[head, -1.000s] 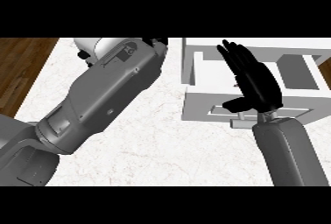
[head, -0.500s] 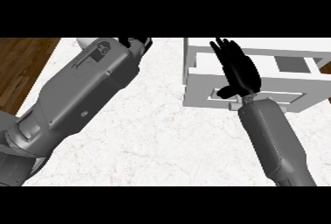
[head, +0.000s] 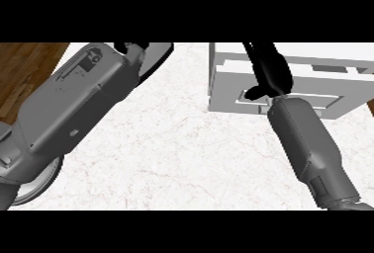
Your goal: Pick up the can, place it into the drawer and close the drawer
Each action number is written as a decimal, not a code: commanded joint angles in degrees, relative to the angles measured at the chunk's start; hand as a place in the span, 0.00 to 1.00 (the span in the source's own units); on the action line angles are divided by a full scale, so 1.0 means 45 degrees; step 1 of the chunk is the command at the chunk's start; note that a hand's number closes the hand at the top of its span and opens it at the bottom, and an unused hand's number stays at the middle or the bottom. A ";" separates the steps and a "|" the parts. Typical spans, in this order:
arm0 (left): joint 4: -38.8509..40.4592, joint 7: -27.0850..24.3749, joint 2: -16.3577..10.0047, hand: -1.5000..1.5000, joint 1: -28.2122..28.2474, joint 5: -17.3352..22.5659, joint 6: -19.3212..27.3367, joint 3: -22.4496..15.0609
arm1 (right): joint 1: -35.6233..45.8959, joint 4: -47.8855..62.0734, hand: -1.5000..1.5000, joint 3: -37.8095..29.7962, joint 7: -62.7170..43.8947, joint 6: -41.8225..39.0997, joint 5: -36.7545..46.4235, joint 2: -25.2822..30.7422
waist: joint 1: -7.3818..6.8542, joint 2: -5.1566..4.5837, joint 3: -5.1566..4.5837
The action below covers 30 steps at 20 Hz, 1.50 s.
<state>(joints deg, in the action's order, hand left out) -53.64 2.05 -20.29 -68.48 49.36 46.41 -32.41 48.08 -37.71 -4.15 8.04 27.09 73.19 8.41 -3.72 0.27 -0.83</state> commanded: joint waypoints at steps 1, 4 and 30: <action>-0.1057 0.0199 -0.0105 0.00 0.0730 -0.0192 0.0295 -0.0036 | 0.0343 0.1660 0.00 -0.0714 0.0538 0.1056 -0.0361 0.0356 | 0.0086 -0.0192 0.0205; -0.1297 0.0646 -0.0158 0.00 0.0308 -0.0376 0.0714 -0.0147 | 0.1195 0.2841 0.00 -0.0835 -0.0028 0.1892 0.0097 0.0174 | -0.0246 -0.0310 0.0218; -0.3287 0.1685 -0.1394 0.00 0.1090 -0.0973 0.0354 0.0038 | 0.5345 0.5762 0.00 -0.3971 0.1705 0.0336 -0.2519 0.0443 | -0.0729 -0.0541 0.0269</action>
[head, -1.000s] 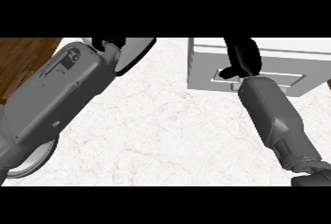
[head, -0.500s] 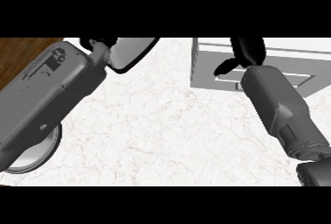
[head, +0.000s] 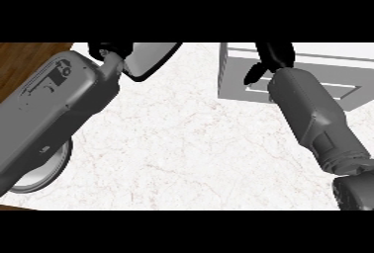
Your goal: Pick up the can, place it into the drawer and close the drawer
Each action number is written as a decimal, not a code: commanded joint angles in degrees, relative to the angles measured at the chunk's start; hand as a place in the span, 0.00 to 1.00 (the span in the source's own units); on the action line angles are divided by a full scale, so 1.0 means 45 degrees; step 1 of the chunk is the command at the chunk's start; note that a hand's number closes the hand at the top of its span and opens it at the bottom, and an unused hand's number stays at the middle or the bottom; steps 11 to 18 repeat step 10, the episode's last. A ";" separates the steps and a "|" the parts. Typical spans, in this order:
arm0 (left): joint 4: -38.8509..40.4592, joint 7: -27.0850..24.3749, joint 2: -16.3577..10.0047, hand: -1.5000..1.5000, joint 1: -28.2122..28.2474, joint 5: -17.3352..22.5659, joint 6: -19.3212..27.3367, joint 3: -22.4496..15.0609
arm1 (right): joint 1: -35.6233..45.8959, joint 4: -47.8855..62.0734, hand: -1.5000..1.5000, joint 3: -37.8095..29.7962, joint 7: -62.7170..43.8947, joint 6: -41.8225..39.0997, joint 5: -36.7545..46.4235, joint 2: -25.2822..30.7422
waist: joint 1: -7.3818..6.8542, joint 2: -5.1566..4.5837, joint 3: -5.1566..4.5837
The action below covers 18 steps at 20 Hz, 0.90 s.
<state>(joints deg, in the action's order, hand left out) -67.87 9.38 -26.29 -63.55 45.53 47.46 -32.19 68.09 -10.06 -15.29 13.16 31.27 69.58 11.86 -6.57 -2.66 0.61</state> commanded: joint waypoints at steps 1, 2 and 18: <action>-0.0211 0.0043 -0.0209 0.00 0.0244 -0.0095 -0.0043 -0.0032 | 0.0850 -0.0433 0.00 -0.2092 0.0778 -0.0788 -0.2357 -0.0452 | -0.0074 0.0154 -0.0047; -0.0415 -0.0001 -0.0205 0.00 0.0493 -0.0002 -0.0104 0.0027 | 0.0828 -0.0432 0.00 -0.2504 0.1143 -0.1104 -0.2780 -0.0242 | -0.0125 0.0150 -0.0048; -0.0918 -0.0149 -0.0268 0.00 0.1279 -0.0269 0.0121 -0.0032 | 0.1111 -0.0319 0.00 -0.4164 0.2272 -0.2496 -0.4474 0.0068 | 0.0016 0.0152 -0.0099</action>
